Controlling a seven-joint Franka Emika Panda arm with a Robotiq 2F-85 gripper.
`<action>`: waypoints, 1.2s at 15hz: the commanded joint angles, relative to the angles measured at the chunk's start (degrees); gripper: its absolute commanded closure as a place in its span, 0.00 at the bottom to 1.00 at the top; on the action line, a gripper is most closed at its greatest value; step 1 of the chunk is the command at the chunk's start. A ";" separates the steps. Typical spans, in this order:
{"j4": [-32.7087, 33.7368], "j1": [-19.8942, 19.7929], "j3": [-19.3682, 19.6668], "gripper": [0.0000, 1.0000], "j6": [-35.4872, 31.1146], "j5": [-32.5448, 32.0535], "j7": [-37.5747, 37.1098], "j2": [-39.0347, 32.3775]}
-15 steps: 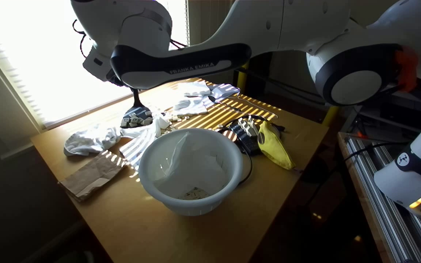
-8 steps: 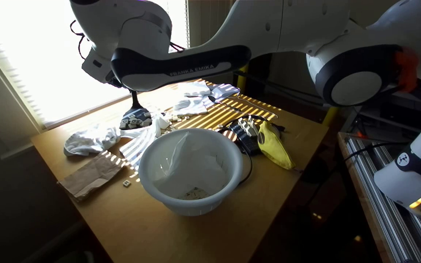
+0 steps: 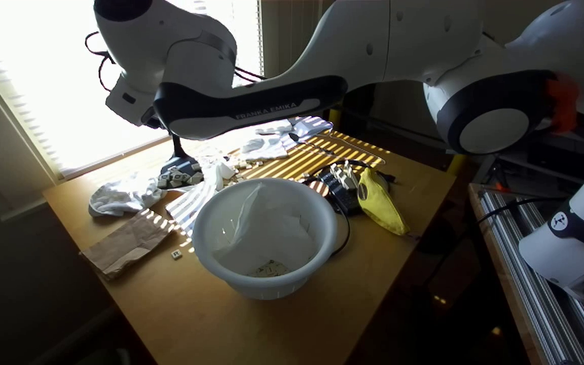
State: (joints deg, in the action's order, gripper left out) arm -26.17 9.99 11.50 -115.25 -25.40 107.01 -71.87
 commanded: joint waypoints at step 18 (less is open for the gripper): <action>0.85 -1.87 -8.25 0.94 -7.91 8.49 24.16 -0.38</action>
State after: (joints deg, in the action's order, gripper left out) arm -26.17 8.19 3.78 -123.31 -18.31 126.15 -72.75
